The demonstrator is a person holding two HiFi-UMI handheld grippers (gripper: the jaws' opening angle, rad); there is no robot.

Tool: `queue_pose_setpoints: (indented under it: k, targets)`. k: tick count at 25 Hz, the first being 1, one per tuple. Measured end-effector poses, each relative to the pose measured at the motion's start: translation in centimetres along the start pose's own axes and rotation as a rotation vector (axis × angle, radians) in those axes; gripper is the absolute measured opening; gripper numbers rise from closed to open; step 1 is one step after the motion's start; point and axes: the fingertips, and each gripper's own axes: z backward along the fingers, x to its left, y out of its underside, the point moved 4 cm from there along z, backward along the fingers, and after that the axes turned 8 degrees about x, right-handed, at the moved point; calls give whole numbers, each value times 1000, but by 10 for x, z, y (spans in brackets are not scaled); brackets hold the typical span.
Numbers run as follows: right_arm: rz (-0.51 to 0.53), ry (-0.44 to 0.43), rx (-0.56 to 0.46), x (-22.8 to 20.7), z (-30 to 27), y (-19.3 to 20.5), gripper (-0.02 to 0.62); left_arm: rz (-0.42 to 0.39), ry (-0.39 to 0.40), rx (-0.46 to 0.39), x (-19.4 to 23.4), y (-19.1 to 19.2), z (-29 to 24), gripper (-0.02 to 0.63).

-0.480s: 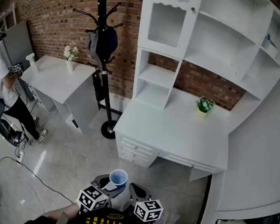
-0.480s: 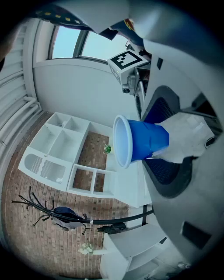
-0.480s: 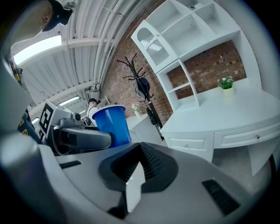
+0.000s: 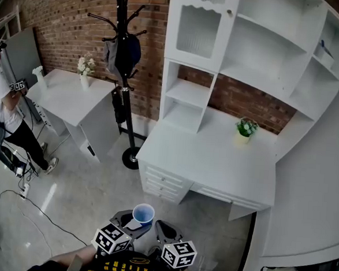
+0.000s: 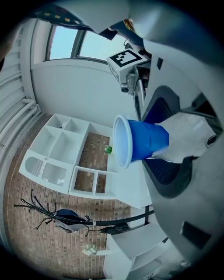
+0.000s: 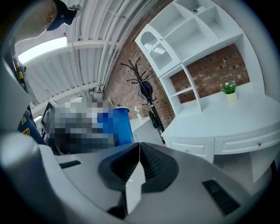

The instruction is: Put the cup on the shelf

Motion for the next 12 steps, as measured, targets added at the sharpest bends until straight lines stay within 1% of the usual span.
queue_pose_setpoints:
  k: [6, 12]
  targets:
    - [2, 0, -3, -14, 17, 0, 6, -16, -10, -11, -18, -10, -10, 255]
    - [-21, -4, 12, -28, 34, 6, 6, -10, -18, 0, -36, -10, -19, 255]
